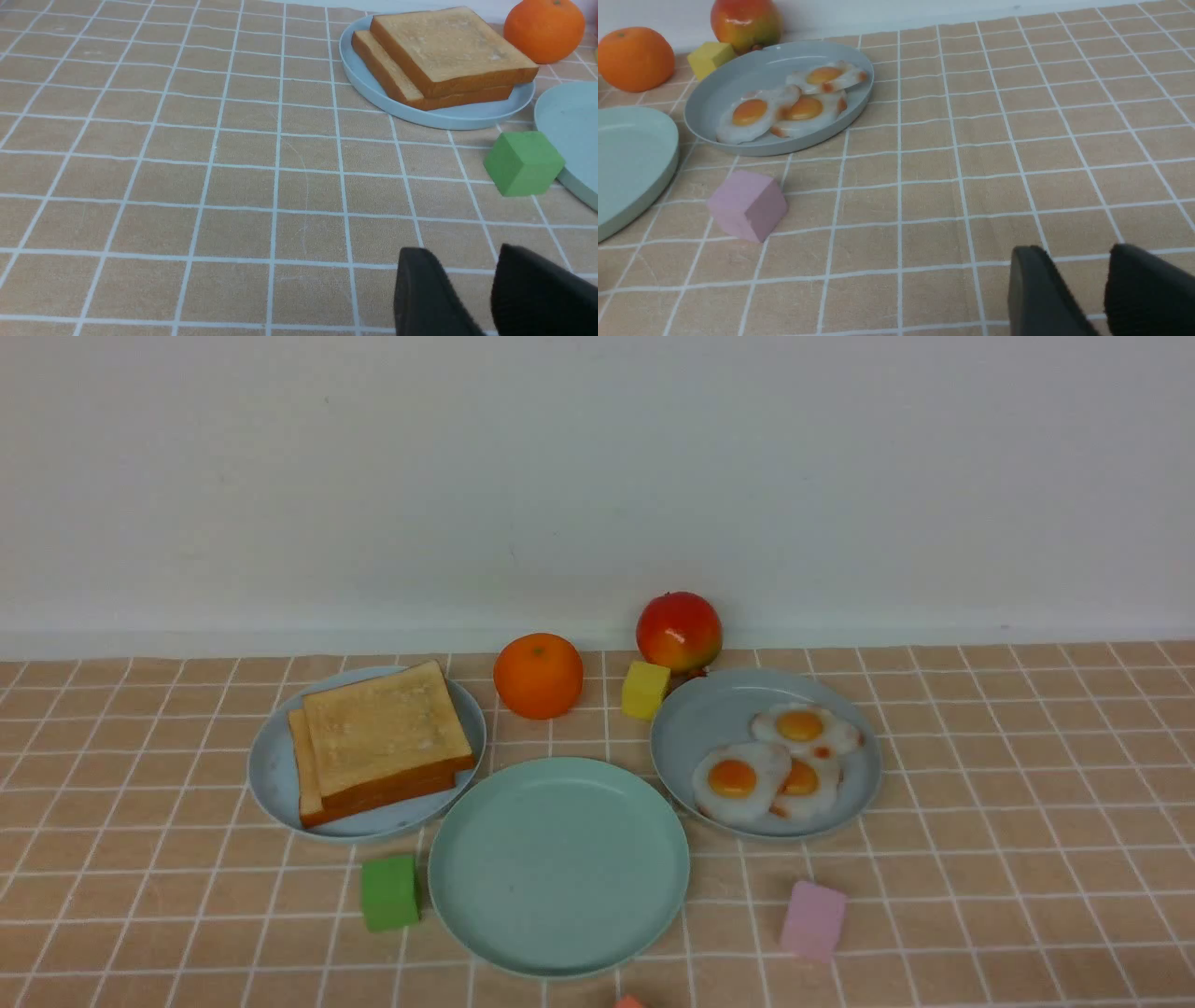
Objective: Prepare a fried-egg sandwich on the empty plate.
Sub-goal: Use the left arm to grab a slice of bread
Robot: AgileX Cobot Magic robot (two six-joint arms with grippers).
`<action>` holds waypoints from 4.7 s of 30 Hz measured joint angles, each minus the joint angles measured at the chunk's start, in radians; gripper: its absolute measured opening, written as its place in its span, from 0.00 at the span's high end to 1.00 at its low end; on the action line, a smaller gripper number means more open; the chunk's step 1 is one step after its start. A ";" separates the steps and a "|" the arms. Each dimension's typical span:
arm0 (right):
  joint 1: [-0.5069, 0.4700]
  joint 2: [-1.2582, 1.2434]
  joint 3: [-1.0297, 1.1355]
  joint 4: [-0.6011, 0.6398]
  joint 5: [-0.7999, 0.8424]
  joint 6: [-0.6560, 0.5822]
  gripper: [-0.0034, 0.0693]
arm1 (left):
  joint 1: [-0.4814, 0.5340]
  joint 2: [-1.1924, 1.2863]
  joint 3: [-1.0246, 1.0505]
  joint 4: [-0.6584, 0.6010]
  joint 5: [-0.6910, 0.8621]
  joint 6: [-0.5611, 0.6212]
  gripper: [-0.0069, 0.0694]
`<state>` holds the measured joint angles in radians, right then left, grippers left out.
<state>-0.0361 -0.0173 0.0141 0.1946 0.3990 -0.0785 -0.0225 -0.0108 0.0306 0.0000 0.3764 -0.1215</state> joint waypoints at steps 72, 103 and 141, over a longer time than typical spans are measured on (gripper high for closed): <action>-0.001 0.004 -0.080 0.149 -0.690 0.242 0.62 | 0.000 0.000 0.000 -0.071 -0.657 -0.247 0.60; -0.001 1.097 -1.010 0.141 0.336 0.269 0.62 | 0.000 1.122 -0.878 -0.208 0.164 -0.326 0.60; 0.336 1.234 -1.014 0.447 0.481 -0.132 0.62 | 0.000 2.004 -1.394 -0.334 0.207 -0.119 0.60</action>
<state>0.2998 1.2170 -0.9995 0.6411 0.8804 -0.2104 -0.0225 1.9931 -1.3632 -0.3336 0.5831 -0.2409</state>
